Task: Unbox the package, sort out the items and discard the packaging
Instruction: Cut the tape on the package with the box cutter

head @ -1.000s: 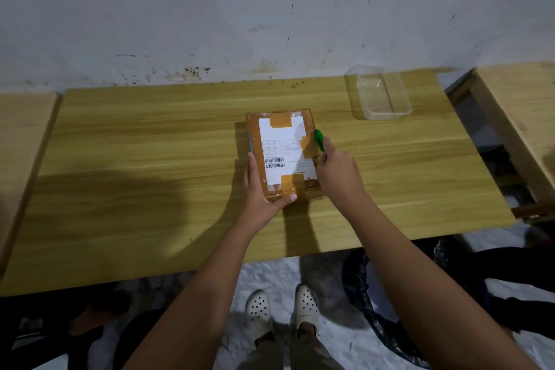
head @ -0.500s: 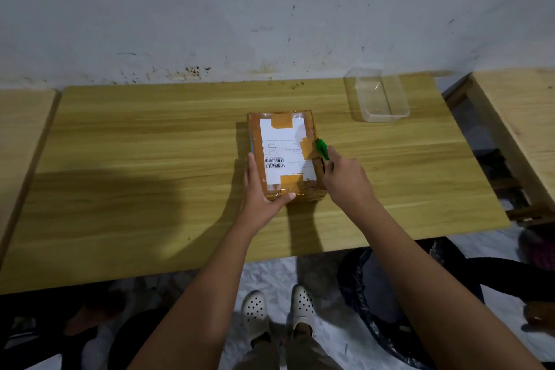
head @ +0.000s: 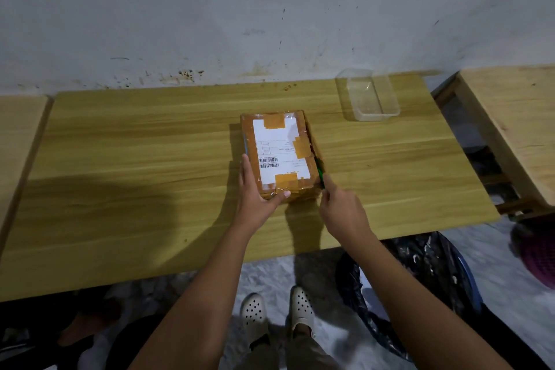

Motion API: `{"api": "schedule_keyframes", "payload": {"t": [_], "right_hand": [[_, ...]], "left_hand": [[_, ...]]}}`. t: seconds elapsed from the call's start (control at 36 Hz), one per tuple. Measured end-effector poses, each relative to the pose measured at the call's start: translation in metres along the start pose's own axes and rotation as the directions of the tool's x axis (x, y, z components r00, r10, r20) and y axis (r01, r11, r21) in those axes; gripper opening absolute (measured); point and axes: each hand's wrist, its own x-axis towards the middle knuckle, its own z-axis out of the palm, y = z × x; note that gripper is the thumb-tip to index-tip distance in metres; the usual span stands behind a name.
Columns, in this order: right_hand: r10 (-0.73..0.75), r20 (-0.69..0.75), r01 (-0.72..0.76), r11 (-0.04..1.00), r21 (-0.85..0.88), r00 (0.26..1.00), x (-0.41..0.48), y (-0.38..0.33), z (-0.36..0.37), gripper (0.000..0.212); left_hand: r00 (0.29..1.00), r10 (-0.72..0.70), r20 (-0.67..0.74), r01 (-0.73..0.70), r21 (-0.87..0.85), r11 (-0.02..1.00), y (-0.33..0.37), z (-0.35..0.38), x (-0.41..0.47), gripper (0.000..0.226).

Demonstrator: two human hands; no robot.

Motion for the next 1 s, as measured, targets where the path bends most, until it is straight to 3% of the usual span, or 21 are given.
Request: {"api": "schedule_keyframes", "payload": {"t": [0.14,0.28,0.36,0.47,0.56,0.64,0.69,0.86,0.94,1.0], "right_hand": [[0.013,-0.016,-0.012,0.997,0.079,1.0,-0.005,0.009,0.007,0.046],[-0.047,-0.215,0.103,0.96,0.259,0.976,-0.013,0.017,0.011,0.047],[0.008,-0.295,0.116,0.909,0.4,0.956,-0.009,0.02,0.009,0.044],[0.156,-0.264,0.044,0.781,0.623,0.952,0.009,0.022,0.005,0.04],[0.202,-0.211,0.008,0.704,0.71,0.956,0.018,0.023,0.004,0.039],[0.206,-0.195,0.01,0.662,0.749,0.959,0.02,0.022,0.003,0.04],[0.206,-0.192,0.014,0.646,0.763,0.96,0.022,0.023,0.004,0.04],[0.225,-0.197,0.006,0.644,0.765,0.954,0.026,0.029,0.006,0.039],[0.258,-0.18,-0.024,0.632,0.775,0.949,0.031,0.036,0.011,0.039],[0.281,-0.167,-0.039,0.603,0.797,0.945,0.033,0.041,0.013,0.039]], "left_hand": [[1.0,0.003,-0.006,-0.003,-0.004,1.0,-0.001,0.0,0.001,0.121],[0.999,-0.014,-0.046,0.014,-0.016,1.0,0.004,0.007,-0.001,0.121],[0.997,0.006,-0.072,-0.004,0.033,0.999,0.01,0.018,-0.012,0.119],[0.981,0.19,-0.023,-0.18,0.228,0.957,0.002,0.011,-0.023,0.107],[0.927,0.336,0.17,-0.376,0.42,0.826,0.0,-0.015,-0.006,0.101],[0.859,0.289,0.423,-0.507,0.626,0.592,0.005,-0.038,0.016,0.095],[0.832,0.298,0.468,-0.554,0.671,0.493,0.005,-0.042,0.023,0.095],[0.905,0.321,0.281,-0.413,0.764,0.496,0.006,-0.002,0.003,0.087],[0.954,0.233,0.19,-0.293,0.767,0.571,0.019,0.033,-0.011,0.09],[0.954,0.209,0.216,-0.3,0.742,0.599,0.027,0.041,-0.012,0.092]]}}
